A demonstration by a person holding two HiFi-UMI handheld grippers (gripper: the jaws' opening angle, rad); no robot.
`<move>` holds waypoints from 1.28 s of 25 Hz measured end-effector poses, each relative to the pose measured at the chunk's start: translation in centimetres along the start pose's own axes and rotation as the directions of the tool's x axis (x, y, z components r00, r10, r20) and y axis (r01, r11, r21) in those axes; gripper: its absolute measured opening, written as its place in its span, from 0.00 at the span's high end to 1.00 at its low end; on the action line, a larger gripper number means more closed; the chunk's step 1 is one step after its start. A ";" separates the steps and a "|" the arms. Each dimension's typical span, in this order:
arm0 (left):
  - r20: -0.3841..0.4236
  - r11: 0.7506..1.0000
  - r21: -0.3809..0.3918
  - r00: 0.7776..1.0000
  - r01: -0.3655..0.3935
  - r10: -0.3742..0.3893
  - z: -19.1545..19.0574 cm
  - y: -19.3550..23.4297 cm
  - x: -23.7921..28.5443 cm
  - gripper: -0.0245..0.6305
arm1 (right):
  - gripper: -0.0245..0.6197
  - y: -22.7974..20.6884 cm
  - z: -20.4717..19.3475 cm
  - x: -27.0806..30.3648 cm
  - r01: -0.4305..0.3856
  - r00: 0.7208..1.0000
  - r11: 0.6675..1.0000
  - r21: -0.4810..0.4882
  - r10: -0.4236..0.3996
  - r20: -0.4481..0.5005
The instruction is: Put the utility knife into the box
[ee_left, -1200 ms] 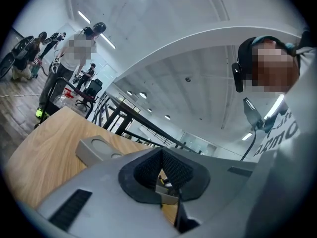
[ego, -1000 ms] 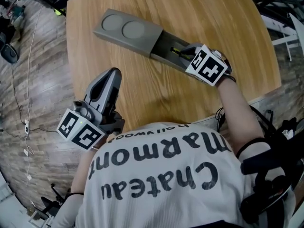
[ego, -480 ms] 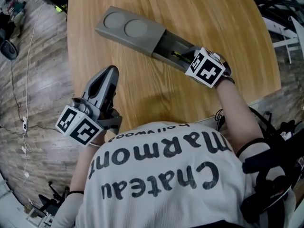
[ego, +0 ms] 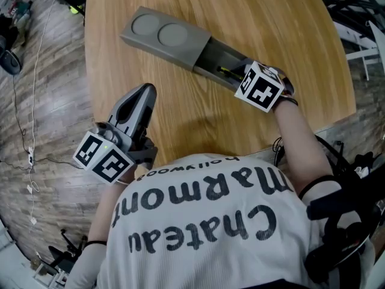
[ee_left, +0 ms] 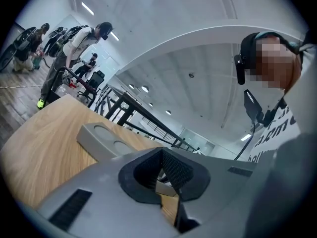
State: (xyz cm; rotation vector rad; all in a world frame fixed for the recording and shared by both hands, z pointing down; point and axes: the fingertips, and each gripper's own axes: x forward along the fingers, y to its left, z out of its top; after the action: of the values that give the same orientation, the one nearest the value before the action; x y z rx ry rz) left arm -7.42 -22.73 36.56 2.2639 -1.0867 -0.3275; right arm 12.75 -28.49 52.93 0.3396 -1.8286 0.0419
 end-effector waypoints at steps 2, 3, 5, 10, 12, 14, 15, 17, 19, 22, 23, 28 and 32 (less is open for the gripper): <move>0.000 1.000 -0.003 1.000 -0.006 0.006 -0.2 0.2 -0.1 0.95 | 0.88 0.0 0.0 0.1 -0.007 1.000 1.000 -0.006 0.007 0.002; -0.002 1.000 -0.005 1.000 -0.008 0.008 -0.3 0.3 -0.1 0.95 | 0.88 0.0 0.0 0.1 -0.013 1.000 1.000 -0.007 0.013 0.005; -0.005 1.000 -0.012 1.000 -0.009 0.009 -0.5 0.4 -0.1 0.95 | 0.88 0.1 0.1 -0.1 -0.033 0.999 0.999 0.000 0.033 0.012; -0.017 0.999 -0.038 1.000 0.001 -0.002 -1.0 0.2 0.0 0.95 | 0.88 0.3 0.4 -0.4 -0.061 0.998 0.998 0.024 0.060 0.029; -0.017 0.999 -0.039 1.000 0.003 -0.004 -1.1 0.2 0.1 0.95 | 0.88 0.2 0.4 -0.3 -0.050 0.999 0.999 0.010 0.049 0.020; -0.017 0.999 -0.041 1.000 0.003 -0.003 -1.1 0.3 0.2 0.95 | 0.88 0.1 0.3 -0.1 -0.039 0.999 0.999 -0.008 0.039 0.011; -0.019 0.999 -0.043 1.000 0.003 -0.003 -1.2 0.3 0.2 0.95 | 0.88 0.0 0.3 0.0 -0.037 0.999 0.999 -0.011 0.037 0.010; -0.023 0.999 -0.048 1.000 0.003 -0.004 -1.4 0.2 0.3 0.95 | 0.88 0.0 0.2 0.0 -0.035 0.999 0.999 -0.012 0.035 0.013; -0.024 0.999 -0.051 1.000 0.004 -0.005 -1.6 0.0 0.2 0.95 | 0.88 0.0 0.2 -0.2 -0.029 0.999 0.999 -0.012 0.030 0.016; -0.030 0.999 -0.053 1.000 0.006 -0.008 -1.9 -0.4 0.2 0.95 | 0.88 0.0 0.3 -0.2 -0.010 1.000 1.000 -0.014 0.010 0.024; -0.032 0.999 -0.053 0.999 0.009 -0.010 -2.0 -0.5 0.3 0.95 | 0.88 -0.2 0.4 -0.2 0.002 0.999 1.000 -0.002 -0.002 0.038; -0.040 0.999 -0.043 0.999 0.028 -0.030 -2.2 -1.6 0.2 0.95 | 0.88 -2.1 1.1 -2.2 0.075 0.967 0.971 0.226 -0.126 0.220; -0.046 0.999 -0.027 0.998 0.041 -0.042 -2.1 -2.7 0.1 0.95 | 0.88 -2.6 1.4 -5.1 0.149 0.923 0.945 0.292 -0.239 0.302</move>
State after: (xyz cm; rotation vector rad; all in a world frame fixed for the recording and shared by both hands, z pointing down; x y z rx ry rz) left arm -4.71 -20.69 36.56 2.2624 -1.0070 -0.3023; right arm 13.33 -30.17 47.36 0.7572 -2.1200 0.0951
